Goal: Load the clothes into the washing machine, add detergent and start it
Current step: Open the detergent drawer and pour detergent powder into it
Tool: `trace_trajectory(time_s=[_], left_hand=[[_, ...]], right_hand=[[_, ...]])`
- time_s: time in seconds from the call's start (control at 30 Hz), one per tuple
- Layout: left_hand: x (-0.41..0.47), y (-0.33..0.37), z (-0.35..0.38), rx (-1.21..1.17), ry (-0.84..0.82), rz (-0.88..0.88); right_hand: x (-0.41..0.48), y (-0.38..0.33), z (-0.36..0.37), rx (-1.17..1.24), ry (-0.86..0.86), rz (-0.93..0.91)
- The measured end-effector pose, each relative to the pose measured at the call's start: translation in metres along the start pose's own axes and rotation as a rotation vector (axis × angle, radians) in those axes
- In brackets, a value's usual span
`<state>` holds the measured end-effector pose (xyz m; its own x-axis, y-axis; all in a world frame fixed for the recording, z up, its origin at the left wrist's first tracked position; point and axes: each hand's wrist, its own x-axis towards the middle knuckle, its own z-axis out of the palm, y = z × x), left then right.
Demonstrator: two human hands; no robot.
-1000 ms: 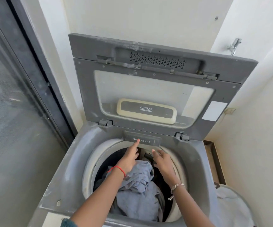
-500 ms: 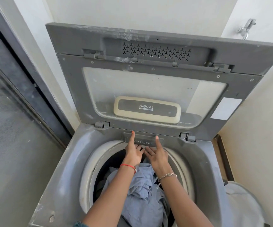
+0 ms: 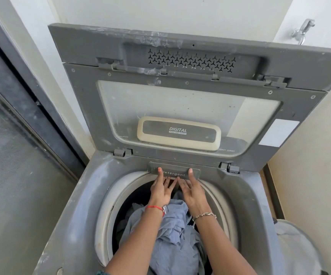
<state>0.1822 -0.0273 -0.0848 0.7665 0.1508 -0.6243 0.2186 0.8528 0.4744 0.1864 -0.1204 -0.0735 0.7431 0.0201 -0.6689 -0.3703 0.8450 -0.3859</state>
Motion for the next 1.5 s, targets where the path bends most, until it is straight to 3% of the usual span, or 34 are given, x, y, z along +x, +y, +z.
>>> trace_trajectory(time_s=[0.4, 0.8, 1.5], left_hand=[[0.008, -0.013, 0.004, -0.167, -0.11, 0.049], [0.016, -0.023, -0.001, -0.16, -0.188, 0.18], [-0.023, -0.039, -0.041, -0.166, -0.195, 0.126]], right_hand=[[0.017, 0.003, -0.012, 0.032, -0.101, 0.06], [0.014, 0.01, -0.015, -0.013, -0.144, -0.03], [-0.023, 0.023, -0.054, -0.027, -0.234, 0.0]])
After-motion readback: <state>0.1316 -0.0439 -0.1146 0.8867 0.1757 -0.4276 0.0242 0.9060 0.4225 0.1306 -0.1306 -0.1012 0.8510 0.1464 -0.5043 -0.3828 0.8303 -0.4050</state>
